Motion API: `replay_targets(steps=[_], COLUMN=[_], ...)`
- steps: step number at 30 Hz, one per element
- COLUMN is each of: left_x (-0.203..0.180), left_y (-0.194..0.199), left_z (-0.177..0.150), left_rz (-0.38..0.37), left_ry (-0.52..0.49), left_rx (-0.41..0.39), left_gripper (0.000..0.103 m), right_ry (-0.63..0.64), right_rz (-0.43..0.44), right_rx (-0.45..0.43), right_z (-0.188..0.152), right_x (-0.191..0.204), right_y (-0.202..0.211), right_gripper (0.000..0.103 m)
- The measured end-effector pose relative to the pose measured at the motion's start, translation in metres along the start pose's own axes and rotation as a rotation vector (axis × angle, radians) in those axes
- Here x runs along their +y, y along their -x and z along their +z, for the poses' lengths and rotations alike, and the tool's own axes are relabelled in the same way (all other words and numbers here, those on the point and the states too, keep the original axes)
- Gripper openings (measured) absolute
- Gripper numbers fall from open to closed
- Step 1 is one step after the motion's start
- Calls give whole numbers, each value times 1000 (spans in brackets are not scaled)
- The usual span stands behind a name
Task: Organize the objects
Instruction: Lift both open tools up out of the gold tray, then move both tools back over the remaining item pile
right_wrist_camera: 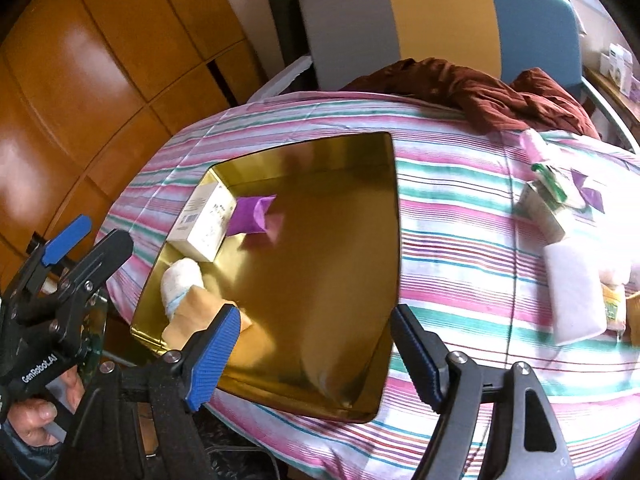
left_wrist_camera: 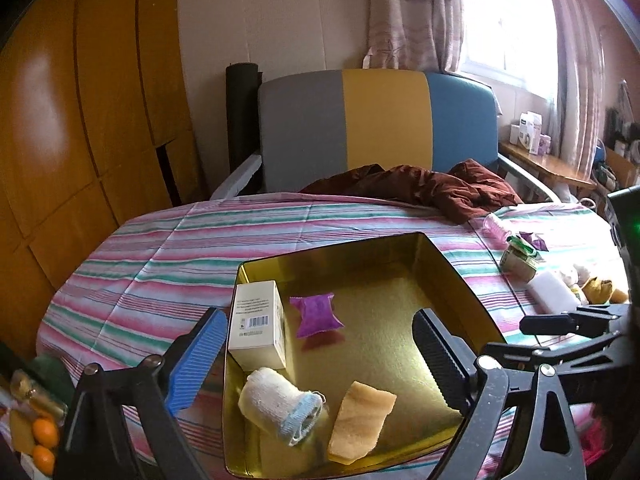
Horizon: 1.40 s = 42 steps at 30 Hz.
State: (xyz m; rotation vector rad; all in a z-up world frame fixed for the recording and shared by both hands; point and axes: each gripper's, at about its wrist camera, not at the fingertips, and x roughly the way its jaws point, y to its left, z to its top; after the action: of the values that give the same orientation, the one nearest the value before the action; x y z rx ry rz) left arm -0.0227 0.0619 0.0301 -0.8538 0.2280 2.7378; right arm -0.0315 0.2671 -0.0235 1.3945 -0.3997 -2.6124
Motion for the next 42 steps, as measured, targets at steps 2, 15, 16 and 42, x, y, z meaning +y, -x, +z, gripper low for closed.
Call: replay_targets(steps=[2,15,16,42], left_x=[-3,-25,-28,-184], left_y=[0,0,0,-29], left_z=[0,6,7,34], left_rz=[0,-26,-33,-444], left_ry=[-9,-76,-81,-272], left_rx=[1,-6,-6,100], left_gripper=[95,95,95,95], right_ry=[-11,-115,-128,-746], right_rz=[-6,-86,-96,-431], right_rx=[-4,-48,-53,-220], right_z=[0,-4,-5,-90], right_x=[-4,-60,-67,-294], right_y=[2,28,32,188], right_gripper=[79,79,79,79])
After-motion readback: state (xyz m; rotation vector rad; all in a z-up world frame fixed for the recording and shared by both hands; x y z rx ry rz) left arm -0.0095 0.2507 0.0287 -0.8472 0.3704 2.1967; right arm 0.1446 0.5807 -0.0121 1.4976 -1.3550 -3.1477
